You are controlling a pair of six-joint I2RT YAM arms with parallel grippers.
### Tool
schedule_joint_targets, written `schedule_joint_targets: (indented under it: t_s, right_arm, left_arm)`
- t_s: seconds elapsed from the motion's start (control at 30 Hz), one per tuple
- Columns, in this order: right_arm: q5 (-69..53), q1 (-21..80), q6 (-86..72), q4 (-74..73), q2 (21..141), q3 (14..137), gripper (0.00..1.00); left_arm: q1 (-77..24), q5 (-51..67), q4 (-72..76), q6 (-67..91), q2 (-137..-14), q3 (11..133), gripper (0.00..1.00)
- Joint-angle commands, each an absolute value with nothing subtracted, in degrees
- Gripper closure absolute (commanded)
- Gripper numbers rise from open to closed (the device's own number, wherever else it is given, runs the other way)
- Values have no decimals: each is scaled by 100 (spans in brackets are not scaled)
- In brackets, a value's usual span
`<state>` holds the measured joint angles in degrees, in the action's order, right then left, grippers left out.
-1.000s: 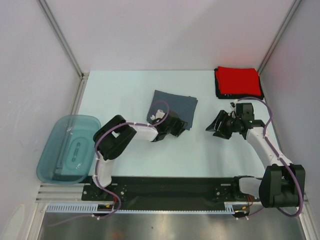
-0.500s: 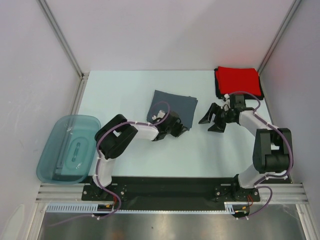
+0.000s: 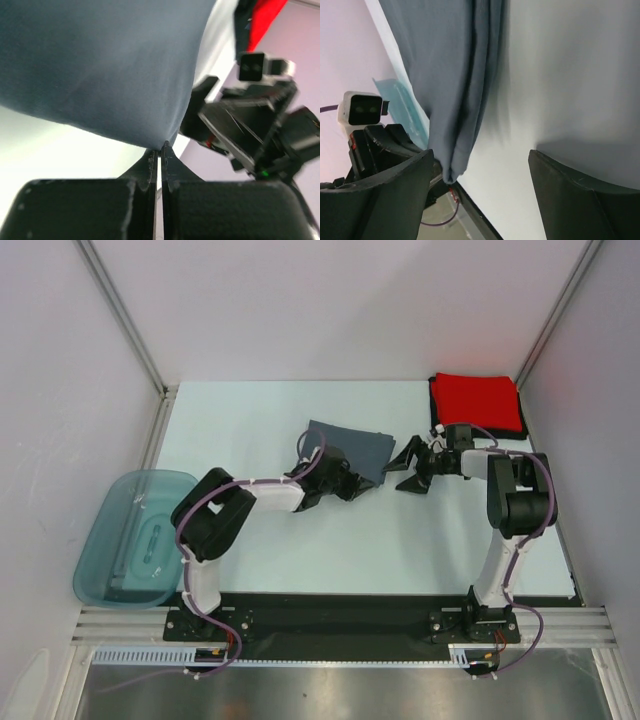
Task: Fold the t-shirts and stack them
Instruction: Neatly place the folded tshirt to the corner
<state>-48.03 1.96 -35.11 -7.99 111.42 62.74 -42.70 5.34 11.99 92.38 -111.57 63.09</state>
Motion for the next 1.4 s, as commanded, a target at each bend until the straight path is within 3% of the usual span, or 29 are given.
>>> schedule_joint_targets:
  t_s: [0.0,0.33,0.73,0.83,0.87,0.93,0.97,1.07,1.17,1.2,1.37]
  right_arm:
    - [-5247,299,-4173,139,11390,6627,18]
    - [-5151,387,-5185,897,11988,6881,21]
    - [-4237,589,-4676,536,12568,7777,38]
    - [-4245,607,-4641,572,12831,8006,58]
    - [-4271,624,-4623,502,12980,8190,68]
    - [-4193,633,-4343,142,13051,8410,80]
    - [-4114,659,-4194,19,13043,8498,88]
    - [-3736,712,-3456,-737,12859,8727,96]
    - [-3332,738,-2735,-1448,12578,8929,99]
    - [-3244,747,-2585,-1755,12499,8947,100]
    - [-2533,808,-1681,-2477,11813,8965,100]
  left_arm:
    - [-4193,826,1274,9176,-10723,6240,100]
    - [-4069,1002,1222,9185,-10574,6302,100]
    - [-4043,1160,1415,9369,-10327,6056,100]
    - [-4043,1213,1520,9360,-10301,5968,100]
    - [-4052,1256,1555,9352,-10301,5950,99]
    - [-4043,1344,1547,9317,-10275,5915,95]
    - [-4052,1484,1521,9238,-10266,5915,87]
    - [-3991,1897,1380,8818,-10239,5959,71]
    - [-3955,2758,698,7401,-10152,6467,69]
    - [-3955,2873,-385,6887,-10073,6904,69]
    - [-3841,2111,-2002,4496,-9072,7049,67]
